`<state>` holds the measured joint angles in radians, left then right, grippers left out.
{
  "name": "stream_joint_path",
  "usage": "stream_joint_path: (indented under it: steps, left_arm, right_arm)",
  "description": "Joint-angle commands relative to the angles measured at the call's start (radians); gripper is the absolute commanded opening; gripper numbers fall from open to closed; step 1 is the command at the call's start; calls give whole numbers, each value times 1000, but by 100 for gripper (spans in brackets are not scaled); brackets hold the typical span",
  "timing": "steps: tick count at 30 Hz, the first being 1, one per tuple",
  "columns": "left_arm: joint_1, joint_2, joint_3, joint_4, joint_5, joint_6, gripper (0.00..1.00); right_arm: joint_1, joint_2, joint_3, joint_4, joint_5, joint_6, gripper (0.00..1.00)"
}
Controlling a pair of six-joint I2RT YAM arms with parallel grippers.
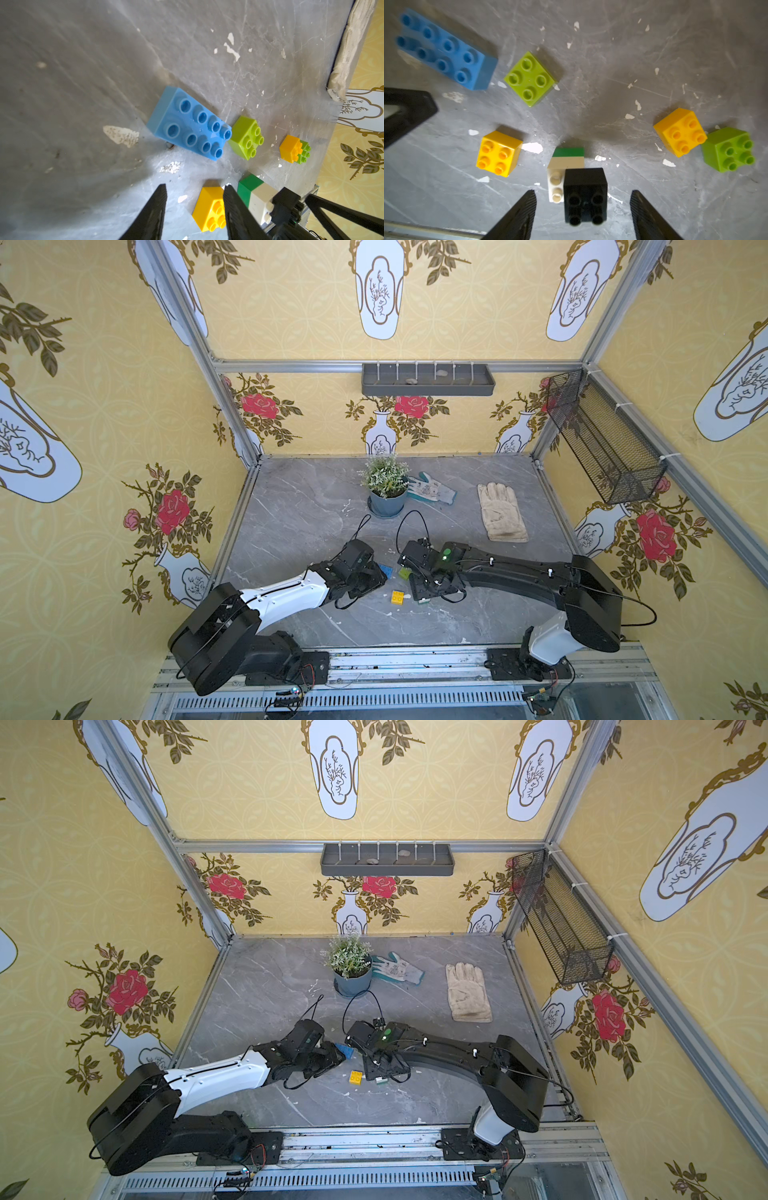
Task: Assemble the number 4 with lego
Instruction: Adjust the lego brick at the center of the board.
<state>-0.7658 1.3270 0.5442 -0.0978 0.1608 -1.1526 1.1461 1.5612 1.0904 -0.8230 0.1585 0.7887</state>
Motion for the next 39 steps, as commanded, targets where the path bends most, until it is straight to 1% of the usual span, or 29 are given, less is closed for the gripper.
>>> stream_joint_path:
  steps: [1, 4, 6, 7, 10, 13, 14, 17, 20, 22, 23, 25, 28, 30, 32, 35, 36, 37, 39]
  left_arm:
    - [0, -16, 10, -43, -24, -6, 48]
    - [8, -18, 41, -124, -75, -19, 50]
    - [38, -15, 59, -181, -85, -34, 50]
    - [69, -26, 48, -194, -82, -58, 51]
    - [199, -106, -15, -198, -60, -114, 53]
    - [306, -158, -15, -241, -48, -82, 56]
    - [321, -173, -4, -259, -47, -68, 56]
    - [321, -210, 11, -271, -50, -46, 57]
    - [321, -229, 6, -278, -42, -36, 55]
    - [321, -245, -10, -283, -43, -38, 54]
    - [321, -253, -19, -283, -41, -38, 54]
    - [321, -257, -35, -264, -23, -24, 52]
    - [321, -233, -40, -239, 20, 8, 46]
    - [312, -219, -50, -200, 41, 8, 45]
    - [286, -199, -50, -162, 53, 4, 45]
    - [214, -153, -31, -84, 79, -1, 38]
    - [183, -138, -18, -74, 77, -5, 34]
    - [147, -118, -2, -57, 75, -6, 26]
    - [79, -84, 28, -51, 66, -16, 11]
  right_arm:
    - [7, -36, 48, -46, 52, 5, 75]
    - [7, -46, 96, -58, 62, -27, 75]
    - [4, -39, 109, -17, 41, -88, 76]
    - [4, -29, 116, 13, 25, -135, 76]
    - [3, 21, 139, 120, -12, -290, 75]
    - [3, 91, 166, 220, -44, -439, 75]
    - [-2, 128, 197, 223, -49, -473, 75]
    - [-18, 232, 262, 251, -54, -557, 74]
    - [-37, 331, 329, 238, -64, -596, 73]
    - [-34, 365, 367, 203, -40, -593, 72]
    - [-34, 359, 372, 192, -37, -581, 72]
    - [-34, 306, 349, 191, -24, -540, 73]
    - [-29, 197, 289, 174, -16, -470, 76]
    - [-37, 137, 243, 166, -42, -423, 80]
    - [-68, 113, 226, 121, -78, -352, 82]
    - [-148, 107, 194, 87, -155, -247, 81]
    - [-165, 101, 179, 97, -168, -225, 80]
    - [-181, 96, 167, 105, -179, -203, 77]
    - [-209, 86, 147, 127, -184, -162, 56]
